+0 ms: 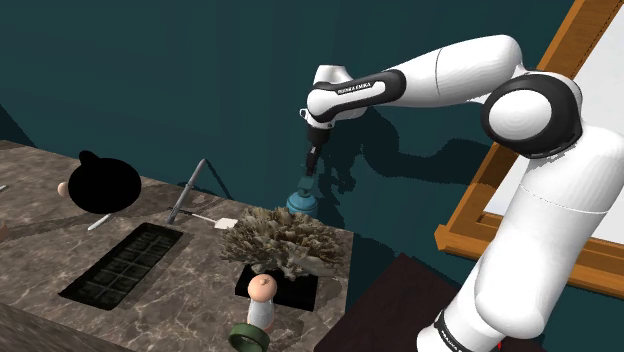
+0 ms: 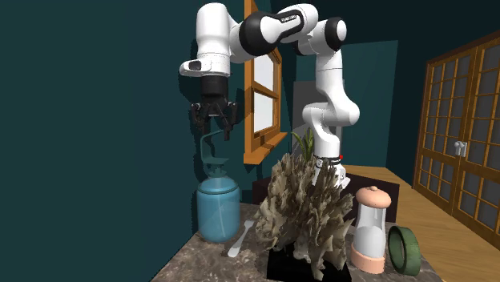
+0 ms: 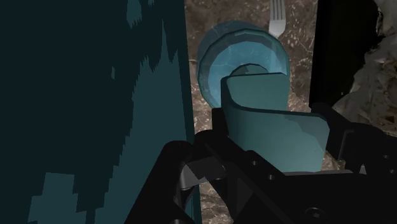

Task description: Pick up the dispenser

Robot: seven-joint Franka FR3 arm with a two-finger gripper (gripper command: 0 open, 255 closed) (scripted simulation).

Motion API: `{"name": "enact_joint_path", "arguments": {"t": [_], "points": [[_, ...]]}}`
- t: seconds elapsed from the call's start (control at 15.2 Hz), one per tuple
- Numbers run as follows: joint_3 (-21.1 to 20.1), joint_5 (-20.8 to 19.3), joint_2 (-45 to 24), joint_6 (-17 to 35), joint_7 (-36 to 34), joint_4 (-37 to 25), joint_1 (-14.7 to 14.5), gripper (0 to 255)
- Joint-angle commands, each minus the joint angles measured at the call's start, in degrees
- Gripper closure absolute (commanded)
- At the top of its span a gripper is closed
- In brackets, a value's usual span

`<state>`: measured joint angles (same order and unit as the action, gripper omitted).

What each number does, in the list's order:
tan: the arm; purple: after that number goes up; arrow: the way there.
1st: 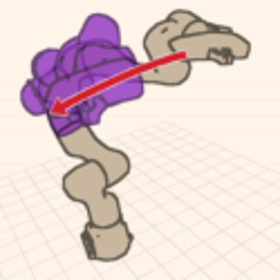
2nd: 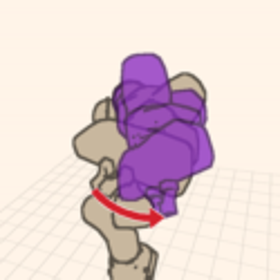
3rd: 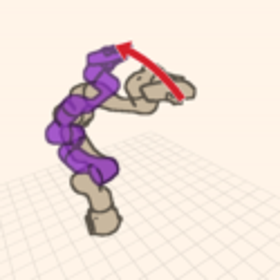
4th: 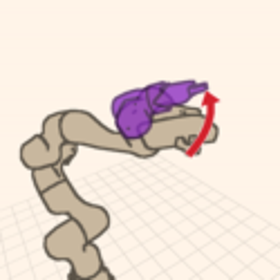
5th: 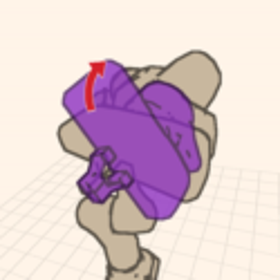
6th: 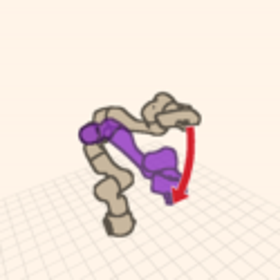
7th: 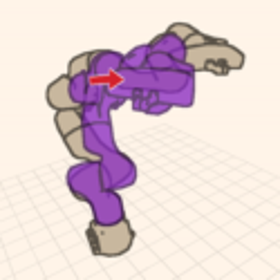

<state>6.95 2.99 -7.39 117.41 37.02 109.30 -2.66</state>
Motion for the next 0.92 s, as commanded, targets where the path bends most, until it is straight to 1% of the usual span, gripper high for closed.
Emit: {"name": "enact_joint_path", "arguments": {"t": [0.0, 0.33, 0.86], "points": [[0.0, 0.0, -0.1, 0.0, 0.0, 0.1, 0.0, 255], [0.0, 0.0, 0.0, 0.0, -0.1, 0.0, 0.0, 255], [0.0, -0.3, 1.5, -5.9, -0.4, -4.3, 0.0, 255]]}}
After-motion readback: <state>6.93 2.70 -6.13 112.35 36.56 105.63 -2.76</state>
